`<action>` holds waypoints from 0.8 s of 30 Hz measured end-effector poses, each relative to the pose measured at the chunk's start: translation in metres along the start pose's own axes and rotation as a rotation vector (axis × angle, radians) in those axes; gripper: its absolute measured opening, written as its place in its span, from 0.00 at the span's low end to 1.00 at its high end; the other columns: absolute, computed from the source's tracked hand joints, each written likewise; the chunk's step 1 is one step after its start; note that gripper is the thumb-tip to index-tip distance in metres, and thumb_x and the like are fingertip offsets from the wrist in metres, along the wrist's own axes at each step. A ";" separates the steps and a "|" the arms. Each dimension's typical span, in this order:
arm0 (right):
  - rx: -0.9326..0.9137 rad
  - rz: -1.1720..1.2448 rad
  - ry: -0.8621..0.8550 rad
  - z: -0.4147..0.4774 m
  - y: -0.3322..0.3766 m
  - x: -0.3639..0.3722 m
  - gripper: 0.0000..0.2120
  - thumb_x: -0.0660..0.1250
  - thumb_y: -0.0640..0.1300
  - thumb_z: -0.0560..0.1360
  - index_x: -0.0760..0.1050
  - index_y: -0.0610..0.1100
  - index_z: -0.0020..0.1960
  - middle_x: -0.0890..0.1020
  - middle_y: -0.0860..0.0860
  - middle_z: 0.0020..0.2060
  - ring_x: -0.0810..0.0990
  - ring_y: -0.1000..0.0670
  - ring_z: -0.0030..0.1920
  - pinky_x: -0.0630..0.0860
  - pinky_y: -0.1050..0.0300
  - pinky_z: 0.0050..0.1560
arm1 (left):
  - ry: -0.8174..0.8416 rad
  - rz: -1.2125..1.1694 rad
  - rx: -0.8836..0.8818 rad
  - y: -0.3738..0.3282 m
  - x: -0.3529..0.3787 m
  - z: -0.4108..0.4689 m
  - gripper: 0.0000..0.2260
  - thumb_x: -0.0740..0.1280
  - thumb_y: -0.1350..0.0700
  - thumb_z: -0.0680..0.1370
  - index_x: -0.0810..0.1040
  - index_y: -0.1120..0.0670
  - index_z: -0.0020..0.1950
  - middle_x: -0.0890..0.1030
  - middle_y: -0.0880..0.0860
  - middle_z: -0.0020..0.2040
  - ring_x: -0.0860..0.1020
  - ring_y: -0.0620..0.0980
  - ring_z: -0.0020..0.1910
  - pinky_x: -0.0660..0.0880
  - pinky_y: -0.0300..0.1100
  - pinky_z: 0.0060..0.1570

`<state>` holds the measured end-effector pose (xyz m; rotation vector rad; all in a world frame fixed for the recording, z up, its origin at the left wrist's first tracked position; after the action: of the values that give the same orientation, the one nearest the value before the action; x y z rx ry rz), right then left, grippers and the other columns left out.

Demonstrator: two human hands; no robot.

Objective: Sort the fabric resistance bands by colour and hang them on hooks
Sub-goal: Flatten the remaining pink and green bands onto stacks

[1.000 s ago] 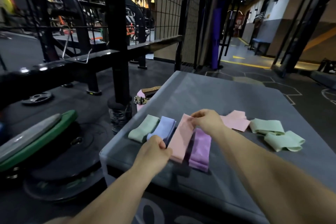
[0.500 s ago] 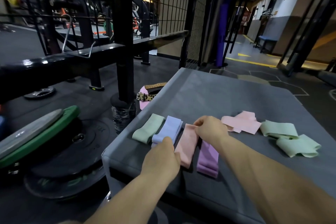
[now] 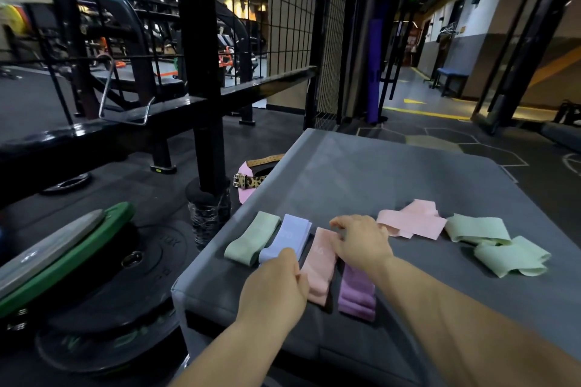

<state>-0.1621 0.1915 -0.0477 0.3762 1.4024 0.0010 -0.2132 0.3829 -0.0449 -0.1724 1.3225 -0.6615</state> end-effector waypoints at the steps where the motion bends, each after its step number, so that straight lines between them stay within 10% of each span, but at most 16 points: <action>1: -0.038 0.003 -0.003 -0.002 -0.001 0.000 0.19 0.62 0.49 0.77 0.73 0.57 0.68 0.76 0.55 0.66 0.68 0.48 0.69 0.64 0.48 0.67 | -0.029 -0.008 0.022 -0.001 -0.001 0.001 0.07 0.59 0.49 0.79 0.64 0.49 0.46 0.71 0.46 0.38 0.68 0.50 0.40 0.63 0.42 0.38; 6: -0.274 -0.067 0.022 -0.014 0.005 0.002 0.19 0.57 0.52 0.81 0.70 0.57 0.71 0.69 0.59 0.71 0.62 0.53 0.73 0.61 0.51 0.69 | -0.192 0.036 0.189 -0.007 -0.004 0.004 0.05 0.67 0.54 0.70 0.71 0.47 0.40 0.74 0.45 0.39 0.75 0.50 0.40 0.69 0.42 0.37; 12: -0.341 -0.209 0.202 -0.025 0.006 0.015 0.37 0.38 0.69 0.73 0.52 0.56 0.79 0.50 0.59 0.79 0.46 0.55 0.78 0.49 0.48 0.73 | -0.050 0.192 0.258 0.002 0.019 0.006 0.10 0.61 0.50 0.74 0.82 0.43 0.47 0.82 0.43 0.54 0.77 0.51 0.63 0.56 0.50 0.65; 17: -0.323 -0.213 0.284 -0.026 0.002 0.027 0.48 0.31 0.77 0.66 0.45 0.55 0.80 0.46 0.59 0.79 0.41 0.55 0.78 0.42 0.44 0.75 | 0.154 0.259 0.213 0.005 0.027 0.004 0.16 0.49 0.48 0.83 0.70 0.43 0.67 0.68 0.40 0.71 0.55 0.46 0.77 0.41 0.52 0.74; 24: -0.317 -0.201 0.322 -0.025 0.001 0.031 0.55 0.28 0.79 0.59 0.43 0.54 0.80 0.45 0.59 0.79 0.40 0.54 0.78 0.39 0.42 0.76 | 0.183 0.268 0.212 0.005 0.027 0.002 0.13 0.51 0.48 0.82 0.70 0.44 0.62 0.70 0.40 0.67 0.60 0.45 0.74 0.47 0.50 0.74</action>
<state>-0.1804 0.2060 -0.0797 -0.0326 1.7219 0.1222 -0.2067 0.3725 -0.0691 0.2387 1.4091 -0.5935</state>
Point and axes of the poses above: each hand's wrist, its own z-axis towards the middle knuckle, its own x-axis out of the palm, y = z × x, the point moved 5 cm from there along z, towards the middle knuckle
